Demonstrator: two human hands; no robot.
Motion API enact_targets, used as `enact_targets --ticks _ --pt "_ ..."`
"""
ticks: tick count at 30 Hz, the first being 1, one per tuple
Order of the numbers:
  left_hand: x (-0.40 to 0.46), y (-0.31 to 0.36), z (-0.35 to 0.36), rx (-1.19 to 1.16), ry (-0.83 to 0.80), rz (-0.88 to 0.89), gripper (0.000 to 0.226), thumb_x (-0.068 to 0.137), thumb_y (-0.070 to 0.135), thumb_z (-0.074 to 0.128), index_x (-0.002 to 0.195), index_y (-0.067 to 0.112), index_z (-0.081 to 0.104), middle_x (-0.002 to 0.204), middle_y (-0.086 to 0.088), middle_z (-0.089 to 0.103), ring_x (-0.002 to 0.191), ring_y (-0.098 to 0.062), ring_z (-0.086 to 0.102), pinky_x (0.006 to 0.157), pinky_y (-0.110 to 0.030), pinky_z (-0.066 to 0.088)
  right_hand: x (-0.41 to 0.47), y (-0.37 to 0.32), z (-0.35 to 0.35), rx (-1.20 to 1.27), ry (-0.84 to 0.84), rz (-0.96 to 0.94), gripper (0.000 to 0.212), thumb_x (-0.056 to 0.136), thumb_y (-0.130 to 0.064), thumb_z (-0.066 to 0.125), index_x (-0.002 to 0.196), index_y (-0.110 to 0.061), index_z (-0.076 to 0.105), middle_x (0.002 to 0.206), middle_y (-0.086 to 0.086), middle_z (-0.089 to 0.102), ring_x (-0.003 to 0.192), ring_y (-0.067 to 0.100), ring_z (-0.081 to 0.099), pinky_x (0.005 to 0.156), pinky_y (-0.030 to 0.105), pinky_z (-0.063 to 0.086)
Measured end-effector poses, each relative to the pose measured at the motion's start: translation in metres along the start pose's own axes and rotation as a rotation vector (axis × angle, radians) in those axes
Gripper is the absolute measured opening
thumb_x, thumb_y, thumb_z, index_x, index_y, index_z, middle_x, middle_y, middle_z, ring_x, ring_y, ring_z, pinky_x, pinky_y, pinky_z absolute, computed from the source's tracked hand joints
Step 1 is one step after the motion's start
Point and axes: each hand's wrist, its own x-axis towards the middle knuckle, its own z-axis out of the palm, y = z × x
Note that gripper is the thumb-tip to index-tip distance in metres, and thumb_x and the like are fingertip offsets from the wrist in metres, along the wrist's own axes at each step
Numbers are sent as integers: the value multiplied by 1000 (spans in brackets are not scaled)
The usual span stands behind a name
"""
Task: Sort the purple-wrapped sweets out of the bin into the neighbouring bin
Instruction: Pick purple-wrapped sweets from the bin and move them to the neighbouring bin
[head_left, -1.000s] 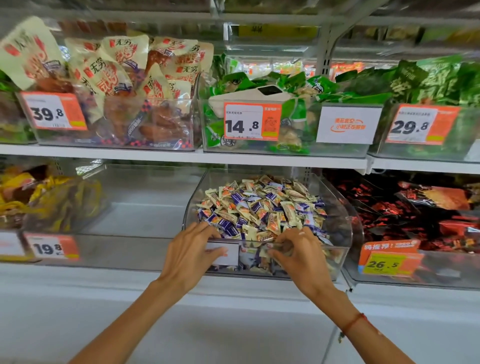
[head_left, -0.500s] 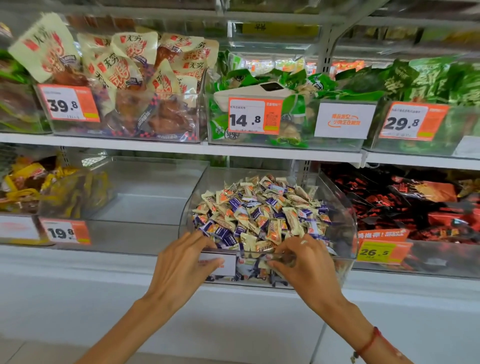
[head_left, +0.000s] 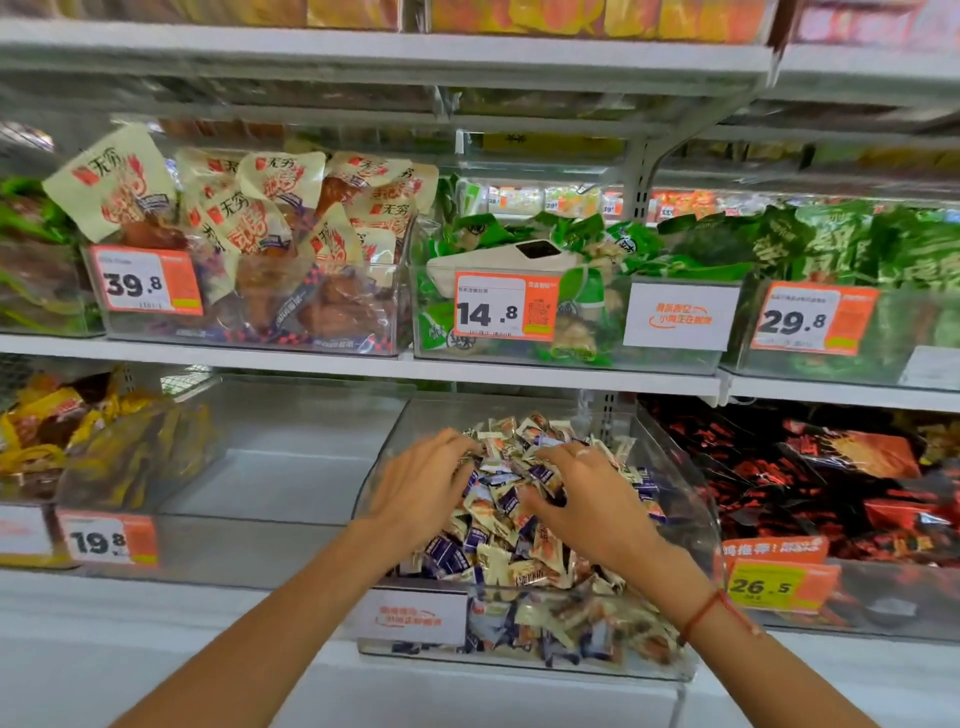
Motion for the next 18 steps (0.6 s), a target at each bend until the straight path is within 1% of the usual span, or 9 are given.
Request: enact_targets --ticks 2,4,7,9,11,13,15,17,18 --pt "15 -4 11 76 -64 -45 36 97 31 50 132 24 50 129 3 56 110 -16 56 79 -30 51 16 4 5 -98 -164 37 78 85 -65 52 143 -15 37 144 7 41 133 26 34 103 37 37" --pt "22 -7 21 156 -121 -85 39 95 37 52 130 20 53 128 -1 56 115 -18 53 81 -30 49 26 5 9 -167 -263 52 87 81 -70 53 145 -14 34 150 10 33 137 29 30 109 41 33" --pt "26 -13 28 189 -159 -56 38 94 41 53 124 20 58 125 -2 56 116 -18 51 85 -31 48 31 7 10 -122 -266 35 70 84 -59 60 135 -13 45 138 11 40 128 29 40 100 38 39" --pt "27 -16 25 138 -175 -34 37 92 38 57 126 24 58 124 0 58 116 -18 49 90 -34 46 32 7 12 -83 -271 2 51 88 -48 62 123 -12 53 124 10 48 117 29 46 89 36 42" --pt "25 -18 22 92 -140 -12 35 90 36 61 123 27 60 123 5 59 115 -16 49 93 -33 45 32 7 13 -68 -250 -11 39 91 -40 60 115 -10 56 116 11 55 111 30 51 85 35 43" --pt "21 -18 18 47 -67 -24 30 90 36 62 119 29 62 121 10 61 112 -11 51 91 -30 46 33 8 10 -49 -220 3 34 94 -33 58 118 -10 57 105 7 63 101 28 58 82 35 48" --pt "15 -17 14 -53 3 -81 28 91 39 60 118 31 62 118 11 65 107 -8 57 85 -27 48 32 12 5 55 -188 29 32 94 -30 59 122 -14 57 86 2 62 82 22 62 74 34 50" --pt "8 -14 6 -146 54 -136 30 92 40 59 121 33 61 114 11 67 101 -6 62 80 -25 48 29 18 1 146 -136 28 24 96 -30 57 115 -16 58 73 3 60 65 18 55 62 31 43" --pt "4 -14 2 -172 71 -149 30 92 42 58 121 35 60 111 11 68 98 -5 62 77 -25 48 28 21 0 183 -125 25 19 97 -29 54 112 -17 56 73 7 60 62 17 52 59 30 40"
